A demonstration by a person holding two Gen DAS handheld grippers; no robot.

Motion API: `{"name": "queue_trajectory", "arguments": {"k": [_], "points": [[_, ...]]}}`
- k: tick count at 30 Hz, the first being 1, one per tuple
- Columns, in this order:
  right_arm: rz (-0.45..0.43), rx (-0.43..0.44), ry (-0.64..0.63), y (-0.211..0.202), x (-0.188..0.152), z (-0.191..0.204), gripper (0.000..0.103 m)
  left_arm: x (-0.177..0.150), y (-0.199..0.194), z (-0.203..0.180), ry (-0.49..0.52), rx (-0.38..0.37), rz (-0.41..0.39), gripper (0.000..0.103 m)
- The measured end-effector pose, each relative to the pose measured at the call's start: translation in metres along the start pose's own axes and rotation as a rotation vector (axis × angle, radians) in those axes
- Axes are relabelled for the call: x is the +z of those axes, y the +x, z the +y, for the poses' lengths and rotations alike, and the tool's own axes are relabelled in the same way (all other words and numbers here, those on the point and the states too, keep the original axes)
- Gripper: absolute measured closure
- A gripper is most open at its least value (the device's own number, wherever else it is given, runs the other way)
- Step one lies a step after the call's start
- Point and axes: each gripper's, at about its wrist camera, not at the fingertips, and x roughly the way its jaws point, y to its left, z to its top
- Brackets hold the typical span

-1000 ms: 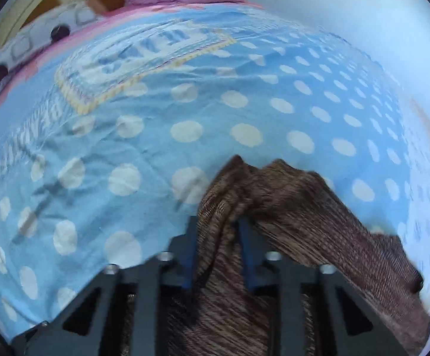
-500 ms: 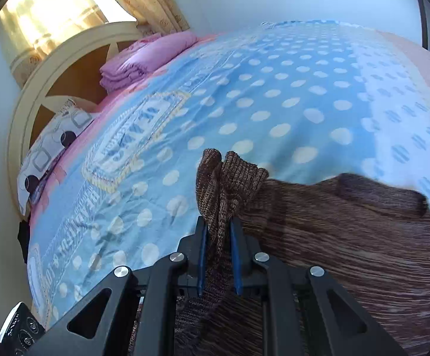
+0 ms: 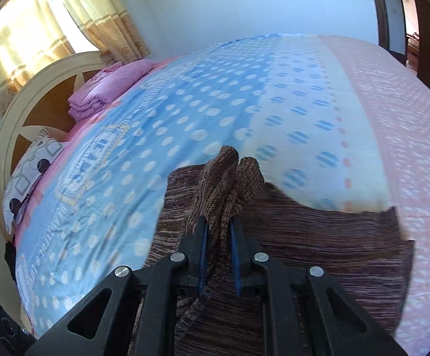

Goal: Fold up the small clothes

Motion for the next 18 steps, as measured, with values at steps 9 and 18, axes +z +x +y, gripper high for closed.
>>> {"name": "queue_trajectory", "arguments": {"k": [9,18], "points": [[-0.015,-0.059,0.044,-0.03,-0.015,-0.071,0.089,0.005,0.044,-0.049,0.076,-0.079,0.052,0.091],[-0.009,-0.09,0.125,-0.045,-0.042,-0.137,0.089,0.0,0.086,-0.086,0.139,-0.112,0.126,0.091]]}}
